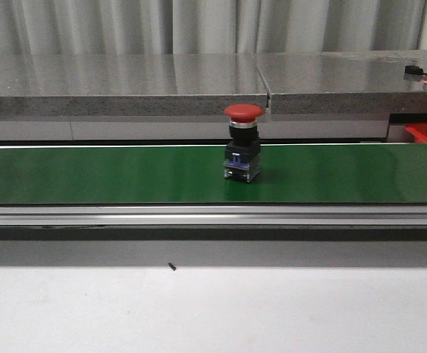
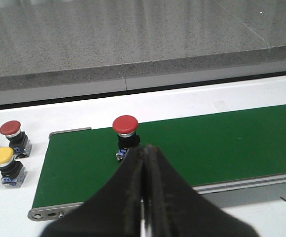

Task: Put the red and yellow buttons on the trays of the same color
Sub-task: 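Move the right gripper above the first red button on the belt, then lower the right gripper onto the red button, grasp and lift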

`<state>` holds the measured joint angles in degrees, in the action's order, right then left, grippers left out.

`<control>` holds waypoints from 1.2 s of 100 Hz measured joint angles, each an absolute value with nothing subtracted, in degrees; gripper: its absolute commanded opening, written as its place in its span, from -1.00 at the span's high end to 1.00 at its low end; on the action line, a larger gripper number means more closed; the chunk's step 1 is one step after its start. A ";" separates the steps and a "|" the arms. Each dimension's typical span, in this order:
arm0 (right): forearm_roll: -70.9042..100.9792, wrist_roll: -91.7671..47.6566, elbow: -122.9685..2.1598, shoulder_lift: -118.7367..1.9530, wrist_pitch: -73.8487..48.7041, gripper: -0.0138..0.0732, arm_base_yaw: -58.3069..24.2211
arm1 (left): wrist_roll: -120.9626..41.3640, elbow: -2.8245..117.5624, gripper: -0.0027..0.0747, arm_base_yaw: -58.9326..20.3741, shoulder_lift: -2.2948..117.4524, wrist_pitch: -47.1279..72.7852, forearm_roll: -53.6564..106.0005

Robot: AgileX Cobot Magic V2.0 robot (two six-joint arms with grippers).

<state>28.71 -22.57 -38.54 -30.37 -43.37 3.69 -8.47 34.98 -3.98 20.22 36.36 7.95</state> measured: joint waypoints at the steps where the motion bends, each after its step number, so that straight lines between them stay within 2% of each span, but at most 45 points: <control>1: 28.84 -22.57 -38.54 -30.37 -43.39 -0.05 3.69 | -8.47 34.98 0.98 -3.98 20.22 36.36 7.95; 4: 28.97 -22.57 -38.54 -30.37 -43.75 -0.29 3.69 | -8.47 34.98 0.98 -3.98 20.22 36.36 7.95; 11: 29.19 -22.57 -38.54 -30.37 -44.11 -0.67 3.69 | -8.47 34.98 0.98 -3.98 20.22 36.36 7.95; 18: 29.24 -22.70 -38.54 -30.62 -44.25 -0.84 3.69 | -8.47 34.98 0.98 -3.98 20.22 36.36 7.95; 37: 29.33 -23.54 -40.19 -35.38 -46.59 -0.80 3.69 | -8.47 34.98 0.98 -3.98 20.22 36.36 7.95; 66: 30.09 -25.46 -46.96 -49.47 -47.32 -0.80 3.14 | -8.47 34.98 0.98 -3.98 20.22 36.36 7.95; 120: 27.93 -27.09 -59.56 -76.37 -43.65 -0.80 -6.71 | -8.47 34.98 0.98 -3.98 20.22 36.36 7.95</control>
<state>27.93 -27.09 -59.56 -76.37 -43.65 -6.71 -8.47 34.98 -3.98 20.22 36.36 7.95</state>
